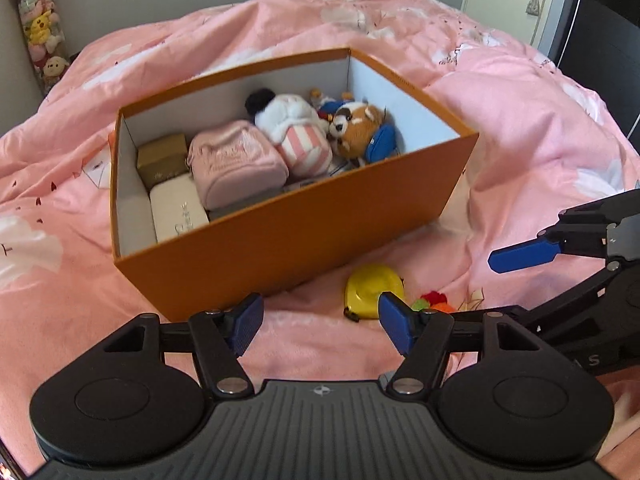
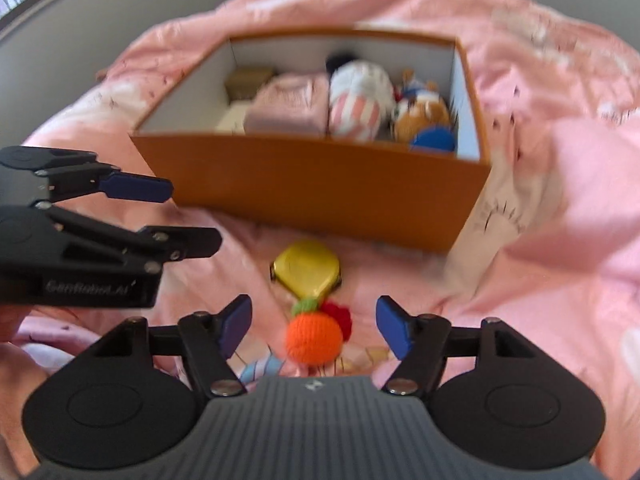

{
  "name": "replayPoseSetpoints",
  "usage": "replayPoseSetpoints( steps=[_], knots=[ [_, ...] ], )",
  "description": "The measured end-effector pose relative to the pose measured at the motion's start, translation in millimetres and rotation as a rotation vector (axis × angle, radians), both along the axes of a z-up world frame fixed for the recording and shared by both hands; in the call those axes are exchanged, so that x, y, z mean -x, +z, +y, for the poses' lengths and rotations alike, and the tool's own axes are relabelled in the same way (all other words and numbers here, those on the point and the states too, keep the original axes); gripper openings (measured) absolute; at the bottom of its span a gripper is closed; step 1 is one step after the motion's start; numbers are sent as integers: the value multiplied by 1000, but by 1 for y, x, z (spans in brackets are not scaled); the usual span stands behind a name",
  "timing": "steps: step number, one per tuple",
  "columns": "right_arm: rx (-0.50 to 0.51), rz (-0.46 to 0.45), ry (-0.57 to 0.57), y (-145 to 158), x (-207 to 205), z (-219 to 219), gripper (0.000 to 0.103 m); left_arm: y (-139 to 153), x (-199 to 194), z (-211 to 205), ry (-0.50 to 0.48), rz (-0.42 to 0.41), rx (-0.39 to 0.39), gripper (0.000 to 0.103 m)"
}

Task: Organize objects
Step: 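Reach the left gripper to the yellow tape measure while the right reaches the orange crocheted fruit, then grasp the yellow tape measure with the left gripper while the right grasps the orange crocheted fruit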

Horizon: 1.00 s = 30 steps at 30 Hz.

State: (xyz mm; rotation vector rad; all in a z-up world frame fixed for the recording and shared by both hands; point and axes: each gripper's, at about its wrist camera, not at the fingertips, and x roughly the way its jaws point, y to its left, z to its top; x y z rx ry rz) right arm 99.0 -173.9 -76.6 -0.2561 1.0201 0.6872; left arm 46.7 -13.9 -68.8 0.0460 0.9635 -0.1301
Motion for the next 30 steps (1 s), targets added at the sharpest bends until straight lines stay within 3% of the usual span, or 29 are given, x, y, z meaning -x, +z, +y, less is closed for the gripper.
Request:
replayPoseSetpoints(
  steps=[7, 9, 12, 21, 30],
  knots=[
    [69, 88, 32, -19, -11, 11, 65, -8, -6, 3, 1, 66, 15, 77],
    [75, 117, 52, -24, -17, 14, 56, -10, -7, 5, 2, 73, 27, 77],
    [93, 162, 65, -31, -25, 19, 54, -12, -9, 7, 13, 83, 31, 77],
    [103, 196, 51, -46, -35, 25, 40, -18, -16, 6, 3, 111, 46, 77],
    [36, 212, -3, -39, -46, 10, 39, -21, -23, 4, -29, 121, 80, 76]
  ],
)
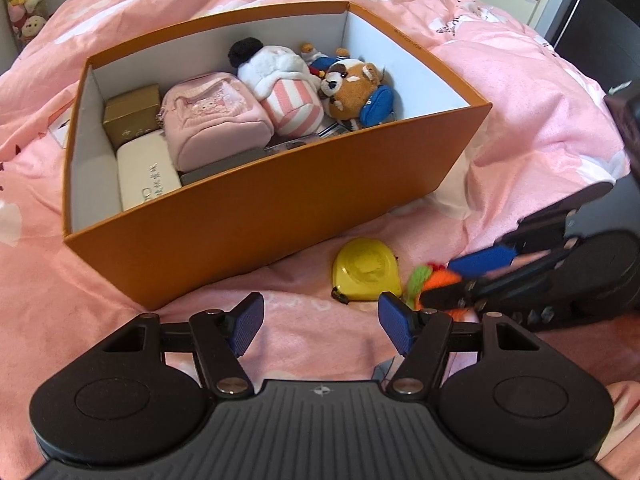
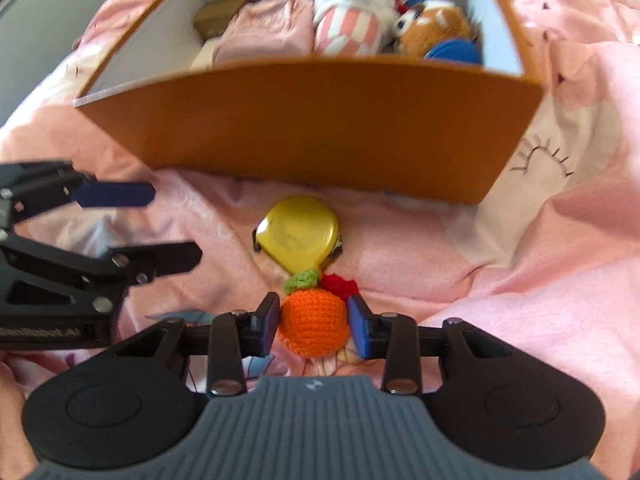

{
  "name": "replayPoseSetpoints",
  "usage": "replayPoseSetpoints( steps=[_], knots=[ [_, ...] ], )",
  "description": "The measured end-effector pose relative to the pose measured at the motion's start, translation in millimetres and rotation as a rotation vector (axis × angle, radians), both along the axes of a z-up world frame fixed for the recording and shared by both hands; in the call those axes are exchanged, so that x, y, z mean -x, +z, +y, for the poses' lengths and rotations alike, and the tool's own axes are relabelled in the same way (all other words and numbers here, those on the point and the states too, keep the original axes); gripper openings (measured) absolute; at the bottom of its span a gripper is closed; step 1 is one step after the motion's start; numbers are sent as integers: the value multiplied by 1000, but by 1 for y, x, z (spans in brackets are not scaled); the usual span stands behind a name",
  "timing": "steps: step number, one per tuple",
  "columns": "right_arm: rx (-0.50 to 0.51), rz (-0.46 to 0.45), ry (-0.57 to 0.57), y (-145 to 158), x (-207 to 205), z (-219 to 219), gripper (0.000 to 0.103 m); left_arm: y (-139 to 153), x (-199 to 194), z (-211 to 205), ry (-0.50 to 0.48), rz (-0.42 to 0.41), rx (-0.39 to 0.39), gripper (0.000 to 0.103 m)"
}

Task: Organize objects
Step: 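Grasp the yellow tape measure with the left gripper while the right grasps the orange crocheted fruit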

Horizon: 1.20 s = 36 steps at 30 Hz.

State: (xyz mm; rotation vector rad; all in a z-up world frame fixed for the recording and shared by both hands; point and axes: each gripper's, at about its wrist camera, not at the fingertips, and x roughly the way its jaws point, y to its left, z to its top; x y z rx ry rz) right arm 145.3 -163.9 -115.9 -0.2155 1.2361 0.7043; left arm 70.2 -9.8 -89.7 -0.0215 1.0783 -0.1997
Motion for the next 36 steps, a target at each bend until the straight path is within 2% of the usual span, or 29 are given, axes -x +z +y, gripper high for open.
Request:
replayPoseSetpoints(
  steps=[5, 9, 19, 27, 29, 31, 36],
  knots=[
    [-9, -75, -60, 19, -9, -15, 39, -4, -7, -3, -33, -10, 27, 77],
    [19, -135, -107, 24, -14, -26, 39, -14, -11, -11, -86, -13, 7, 83],
    [3, -91, -145, 14, -27, -40, 39, -46, -32, -35, -162, 27, -18, 85],
    [-14, -64, -160, 6, -31, -43, 39, -65, -41, -41, -124, 76, -18, 79],
    [-14, -60, -161, 5, -31, -43, 39, -67, -41, -40, -122, 81, -4, 74],
    [-16, -58, -161, 4, -32, -42, 39, -68, -40, -41, -126, 86, 8, 64],
    [-18, -62, -158, 5, -30, -41, 39, -68, -35, -44, -130, 67, -7, 63]
  ],
)
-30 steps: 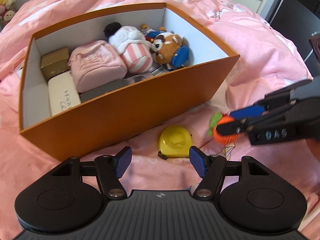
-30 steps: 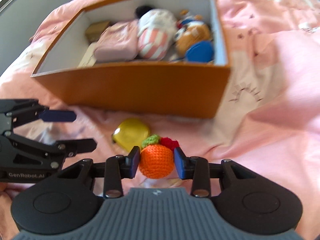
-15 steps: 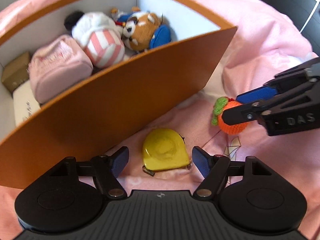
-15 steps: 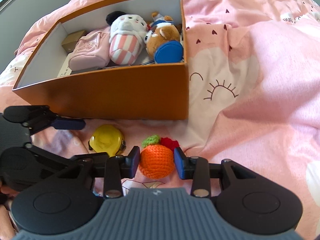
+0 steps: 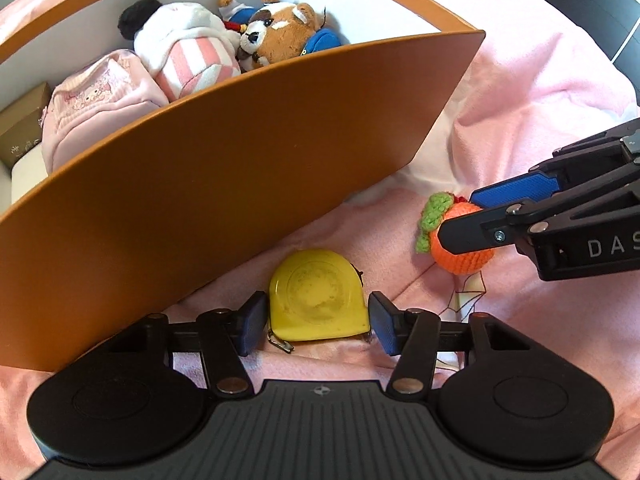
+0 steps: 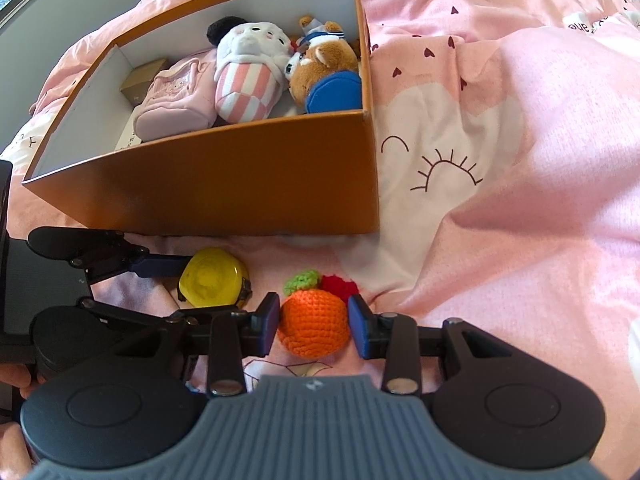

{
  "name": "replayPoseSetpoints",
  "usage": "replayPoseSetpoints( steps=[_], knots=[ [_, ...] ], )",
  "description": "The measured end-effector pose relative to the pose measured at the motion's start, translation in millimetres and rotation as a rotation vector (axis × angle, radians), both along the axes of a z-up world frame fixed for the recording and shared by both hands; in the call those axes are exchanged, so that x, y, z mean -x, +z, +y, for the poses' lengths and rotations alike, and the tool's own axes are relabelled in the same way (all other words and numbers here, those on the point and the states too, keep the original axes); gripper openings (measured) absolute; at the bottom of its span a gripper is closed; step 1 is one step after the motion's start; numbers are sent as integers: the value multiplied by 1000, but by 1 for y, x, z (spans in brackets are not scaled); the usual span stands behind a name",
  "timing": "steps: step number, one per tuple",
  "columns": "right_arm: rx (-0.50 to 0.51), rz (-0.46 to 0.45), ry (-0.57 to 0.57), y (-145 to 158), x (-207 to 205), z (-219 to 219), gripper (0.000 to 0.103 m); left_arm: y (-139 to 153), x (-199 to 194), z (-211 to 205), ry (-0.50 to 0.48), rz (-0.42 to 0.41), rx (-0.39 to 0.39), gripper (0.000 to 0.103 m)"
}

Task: Organize objects
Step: 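Grasp the yellow tape measure with the left gripper while the right grasps the orange crocheted fruit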

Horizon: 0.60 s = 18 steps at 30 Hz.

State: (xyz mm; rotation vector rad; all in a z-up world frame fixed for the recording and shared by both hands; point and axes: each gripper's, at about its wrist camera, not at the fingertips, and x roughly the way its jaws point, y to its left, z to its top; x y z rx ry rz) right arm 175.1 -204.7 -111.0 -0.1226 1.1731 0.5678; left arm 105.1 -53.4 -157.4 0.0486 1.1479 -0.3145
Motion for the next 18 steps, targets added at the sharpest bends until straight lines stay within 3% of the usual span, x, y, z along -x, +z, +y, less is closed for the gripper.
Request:
replayPoseSetpoints(
  steps=[7, 18],
  knots=[
    [-7, -27, 5, 10, 7, 1, 39, 11, 13, 10, 32, -30, 37, 63],
    [-36, -112, 37, 48, 23, -3, 39, 78, 35, 25, 44, -137, 187, 63]
  ],
)
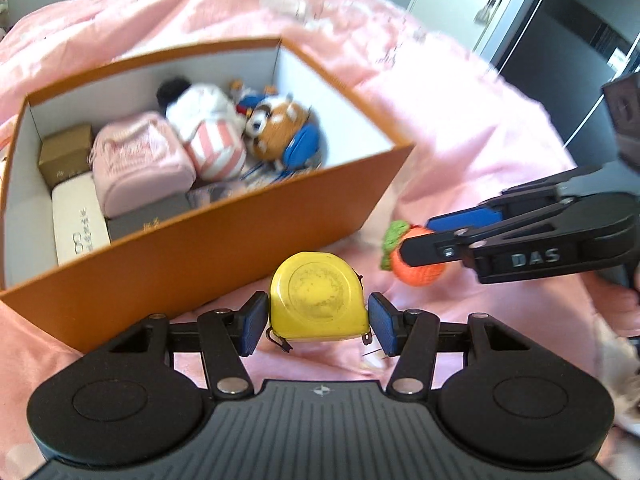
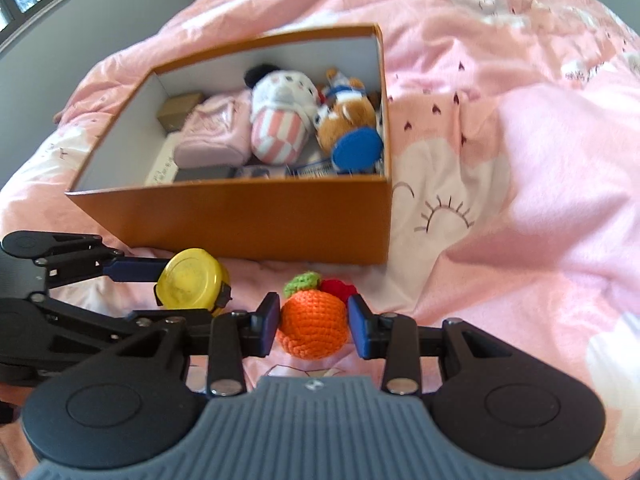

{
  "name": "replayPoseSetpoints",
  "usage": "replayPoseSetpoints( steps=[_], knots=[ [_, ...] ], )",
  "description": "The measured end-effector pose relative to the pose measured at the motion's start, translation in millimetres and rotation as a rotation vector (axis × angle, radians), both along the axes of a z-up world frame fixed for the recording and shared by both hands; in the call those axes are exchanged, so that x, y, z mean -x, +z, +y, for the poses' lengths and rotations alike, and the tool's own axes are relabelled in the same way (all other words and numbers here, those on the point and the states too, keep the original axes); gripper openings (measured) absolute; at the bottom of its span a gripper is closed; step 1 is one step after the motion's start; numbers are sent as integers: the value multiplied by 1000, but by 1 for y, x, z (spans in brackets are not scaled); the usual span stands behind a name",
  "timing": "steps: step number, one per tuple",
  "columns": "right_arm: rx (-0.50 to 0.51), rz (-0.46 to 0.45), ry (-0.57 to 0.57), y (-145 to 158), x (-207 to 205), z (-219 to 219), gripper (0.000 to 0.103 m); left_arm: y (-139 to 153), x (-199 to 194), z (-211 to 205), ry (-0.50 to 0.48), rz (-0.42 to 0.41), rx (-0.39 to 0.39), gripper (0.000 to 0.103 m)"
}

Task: Organize objects
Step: 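Lift the tape measure with the left gripper over the box while the right lifts the fruit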

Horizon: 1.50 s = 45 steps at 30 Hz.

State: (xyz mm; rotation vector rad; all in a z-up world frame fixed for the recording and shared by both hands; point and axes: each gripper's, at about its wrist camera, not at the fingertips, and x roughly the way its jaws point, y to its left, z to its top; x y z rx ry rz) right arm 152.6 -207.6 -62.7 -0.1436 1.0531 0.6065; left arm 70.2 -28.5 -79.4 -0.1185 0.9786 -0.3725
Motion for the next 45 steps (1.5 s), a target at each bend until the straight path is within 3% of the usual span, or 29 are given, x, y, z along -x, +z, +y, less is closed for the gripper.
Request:
replayPoseSetpoints(
  steps=[10, 14, 18, 24, 30, 38, 45],
  knots=[
    [-32, -145, 96, 59, 7, -2, 39, 55, -3, 16, 44, -94, 91, 63],
    [-49, -199, 128, 77, -1, 4, 39, 70, -16, 28, 86, -124, 54, 63],
    [-29, -219, 160, 82, -23, 20, 39, 73, -40, 45, 117, -104, 69, 63],
    [76, -144, 244, 60, -67, 54, 39, 56, -75, 54, 131, -54, 40, 63],
    [160, 40, 266, 26, -104, 78, 39, 36, -93, 56, 136, 1, 60, 63],
    [421, 37, 323, -1, -113, 104, 38, 21, -115, 55, 129, 54, 87, 63],
    [441, 42, 343, -1, -116, 105, 39, 8, -125, 50, 91, 78, 79, 63]
  ],
)
